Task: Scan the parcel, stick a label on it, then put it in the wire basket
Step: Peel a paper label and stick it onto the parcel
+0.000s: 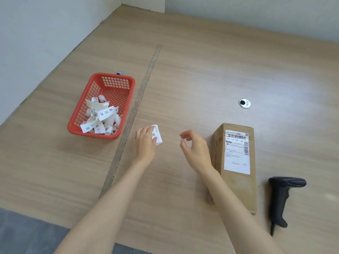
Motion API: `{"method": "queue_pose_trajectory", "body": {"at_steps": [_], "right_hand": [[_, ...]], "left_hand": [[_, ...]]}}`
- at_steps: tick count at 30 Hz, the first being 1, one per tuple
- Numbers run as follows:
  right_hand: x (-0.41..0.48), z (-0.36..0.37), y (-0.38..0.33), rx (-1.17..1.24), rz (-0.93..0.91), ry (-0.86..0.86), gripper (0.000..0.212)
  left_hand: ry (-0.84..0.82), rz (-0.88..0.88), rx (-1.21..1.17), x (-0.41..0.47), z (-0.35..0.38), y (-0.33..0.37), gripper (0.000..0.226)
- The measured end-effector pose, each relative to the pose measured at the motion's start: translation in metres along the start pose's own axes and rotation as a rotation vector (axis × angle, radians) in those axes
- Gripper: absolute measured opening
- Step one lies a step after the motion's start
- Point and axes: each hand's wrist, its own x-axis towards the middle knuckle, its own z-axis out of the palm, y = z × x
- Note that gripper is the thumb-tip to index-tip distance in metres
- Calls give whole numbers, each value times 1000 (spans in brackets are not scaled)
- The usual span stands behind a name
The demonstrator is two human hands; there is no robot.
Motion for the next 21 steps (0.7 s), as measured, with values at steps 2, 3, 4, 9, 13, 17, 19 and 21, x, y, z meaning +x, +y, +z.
{"method": "queue_pose_trajectory", "body": {"at_steps": [2,3,4,9,13,17,19,21], "right_hand": [[6,8,-3,-1,20,-4,17],[9,12,-4,-3,31,-5,18],[12,15,-6,-3,40,-4,18],[22,25,-10,6,73,6,19],[25,29,-12,-7,96,5,19],[28,31,-11,-14,91,3,19],[29,32,-10,-18,96,-1,18],[30,31,-9,-26,101,-6,18]], "left_hand": [[-64,5,43,8,6,-7,52],[-91,12,63,10,9,-10,55],[-107,21,84,12,12,-13,57],[-67,80,189,13,18,-21,50],[-14,128,234,14,18,-24,40],[44,162,168,14,16,-22,22],[40,150,94,15,12,-20,19],[38,148,36,14,6,-16,21]]}}
